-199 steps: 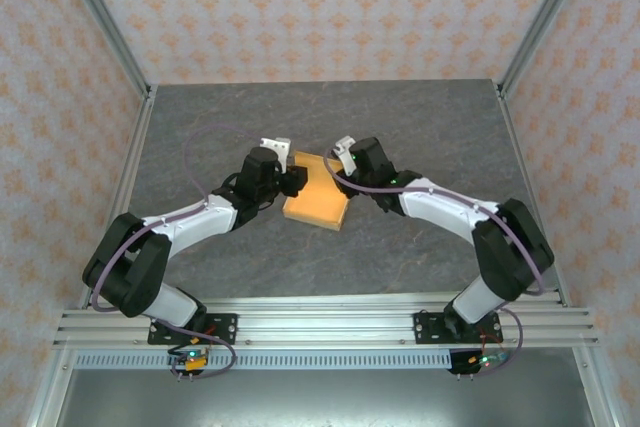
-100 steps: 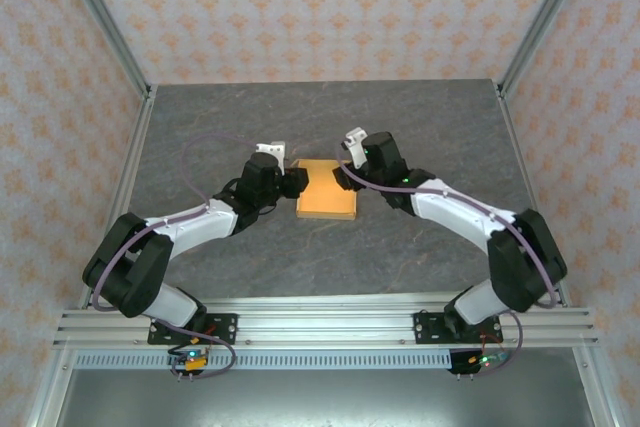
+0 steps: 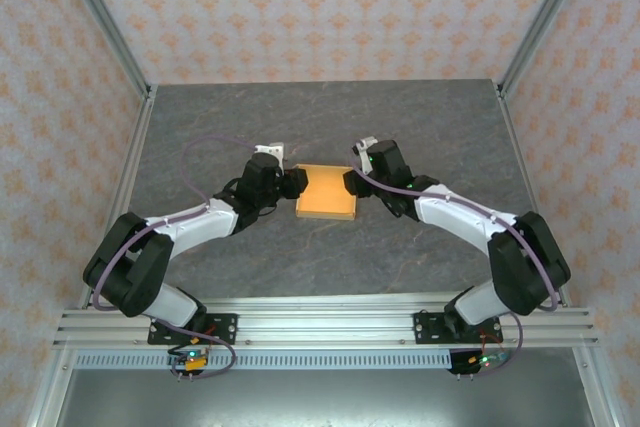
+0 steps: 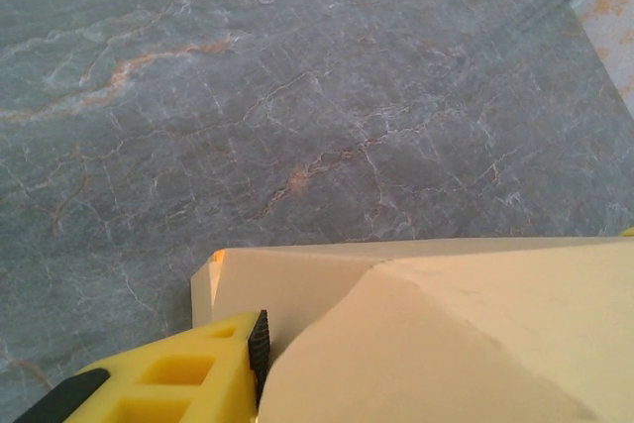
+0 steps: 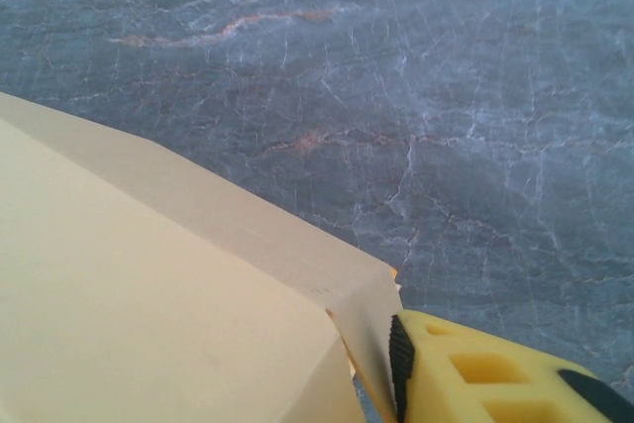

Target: Fold the paper box

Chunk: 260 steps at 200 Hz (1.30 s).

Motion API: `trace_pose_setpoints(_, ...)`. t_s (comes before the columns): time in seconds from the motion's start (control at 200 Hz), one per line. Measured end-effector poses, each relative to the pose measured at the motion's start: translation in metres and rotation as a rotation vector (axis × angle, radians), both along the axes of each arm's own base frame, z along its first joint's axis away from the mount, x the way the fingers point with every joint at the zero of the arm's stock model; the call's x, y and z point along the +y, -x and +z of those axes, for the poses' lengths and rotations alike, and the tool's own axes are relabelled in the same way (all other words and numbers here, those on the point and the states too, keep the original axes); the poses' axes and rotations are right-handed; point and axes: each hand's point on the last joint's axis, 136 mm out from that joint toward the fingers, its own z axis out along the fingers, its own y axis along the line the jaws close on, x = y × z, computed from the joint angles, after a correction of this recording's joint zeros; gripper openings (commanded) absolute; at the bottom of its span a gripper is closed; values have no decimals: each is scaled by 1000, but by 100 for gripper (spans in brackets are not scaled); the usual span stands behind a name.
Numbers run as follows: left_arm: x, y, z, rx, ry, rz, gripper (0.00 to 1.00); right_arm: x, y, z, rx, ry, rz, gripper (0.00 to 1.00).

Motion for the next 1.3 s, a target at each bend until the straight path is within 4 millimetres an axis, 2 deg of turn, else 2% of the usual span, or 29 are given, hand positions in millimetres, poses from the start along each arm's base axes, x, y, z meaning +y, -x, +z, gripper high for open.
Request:
trace_pose_setpoints(0.265, -3, -3, 0, 67, 87, 61, 37, 10, 1, -3, 60, -60, 0, 34)
trace_pose_setpoints(0.531, -7, -2, -24, 163, 140, 98, 36, 14, 1, -5, 113, -134, -49, 31)
trace_pose_setpoints(0.731, -6, 0, -28, 161, 151, 106, 36, 15, 1, -8, 124, -169, -64, 31)
trace_pose_setpoints(0.956, -7, 13, -37, 168, 118, 83, 37, 10, 15, -32, 161, -151, -52, 32)
trace_pose_setpoints(1.141, -2, 25, -54, 204, 88, 81, 48, 2, 29, -48, 190, -117, -34, 37)
trace_pose_setpoints(1.201, 1, 30, -58, 213, 83, 84, 52, 1, 32, -47, 185, -116, -27, 41)
trace_pose_setpoints(1.301, 8, 40, -59, 214, 75, 89, 62, 1, 33, -35, 154, -126, -15, 45)
